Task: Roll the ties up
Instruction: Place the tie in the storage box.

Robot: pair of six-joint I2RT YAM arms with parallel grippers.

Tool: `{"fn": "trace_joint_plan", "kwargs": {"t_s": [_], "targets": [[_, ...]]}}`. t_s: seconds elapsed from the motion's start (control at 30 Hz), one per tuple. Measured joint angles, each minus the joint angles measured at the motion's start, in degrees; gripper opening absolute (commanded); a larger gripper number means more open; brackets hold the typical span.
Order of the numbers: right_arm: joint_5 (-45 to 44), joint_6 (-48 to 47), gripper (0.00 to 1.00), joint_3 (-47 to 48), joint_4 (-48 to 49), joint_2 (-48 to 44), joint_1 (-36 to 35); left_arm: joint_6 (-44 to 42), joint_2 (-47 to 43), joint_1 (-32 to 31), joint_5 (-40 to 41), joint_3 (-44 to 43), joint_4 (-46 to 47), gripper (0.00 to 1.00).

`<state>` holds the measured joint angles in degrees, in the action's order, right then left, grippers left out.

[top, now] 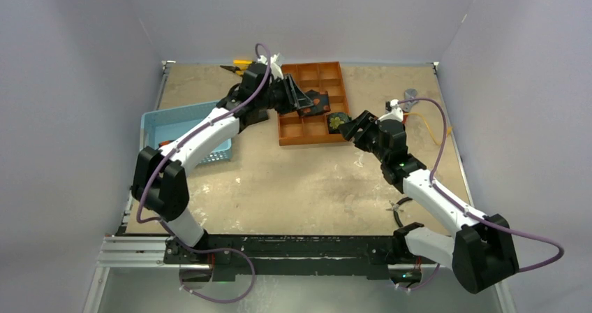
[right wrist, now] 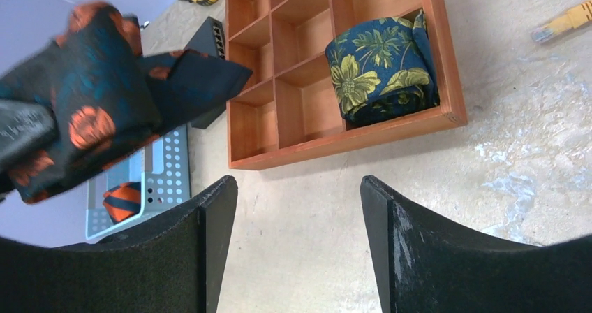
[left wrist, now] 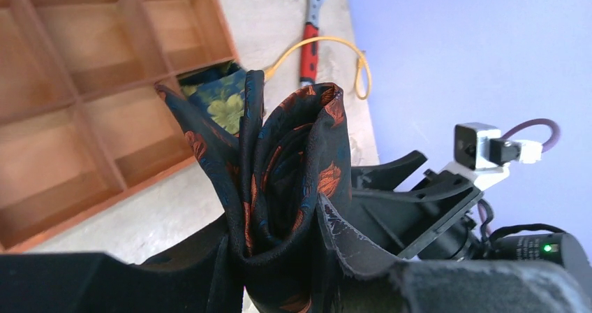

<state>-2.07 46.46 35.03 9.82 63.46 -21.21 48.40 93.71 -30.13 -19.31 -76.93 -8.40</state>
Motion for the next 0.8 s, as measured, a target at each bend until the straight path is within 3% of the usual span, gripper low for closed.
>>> {"fn": "trace_joint_plan", "kwargs": {"t_s": [0.27, 0.5, 0.8], "targets": [[0.0, -0.6, 0.69, 0.0, -2.8, -4.0, 1.5, -2.1, 9.6, 0.1, -8.2, -10.5, 0.0, 0.00], [0.1, -1.6, 0.68, -1.5, -3.0, -7.0, 3.0, -2.5, 18.7, 1.7, -17.3, -10.7, 2.3, 0.00], [0.5, -2.6, 0.68, -2.7, -3.1, -6.9, 3.6, -6.1, 22.9, 4.7, -20.9, -10.7, 1.4, 0.00]]}}
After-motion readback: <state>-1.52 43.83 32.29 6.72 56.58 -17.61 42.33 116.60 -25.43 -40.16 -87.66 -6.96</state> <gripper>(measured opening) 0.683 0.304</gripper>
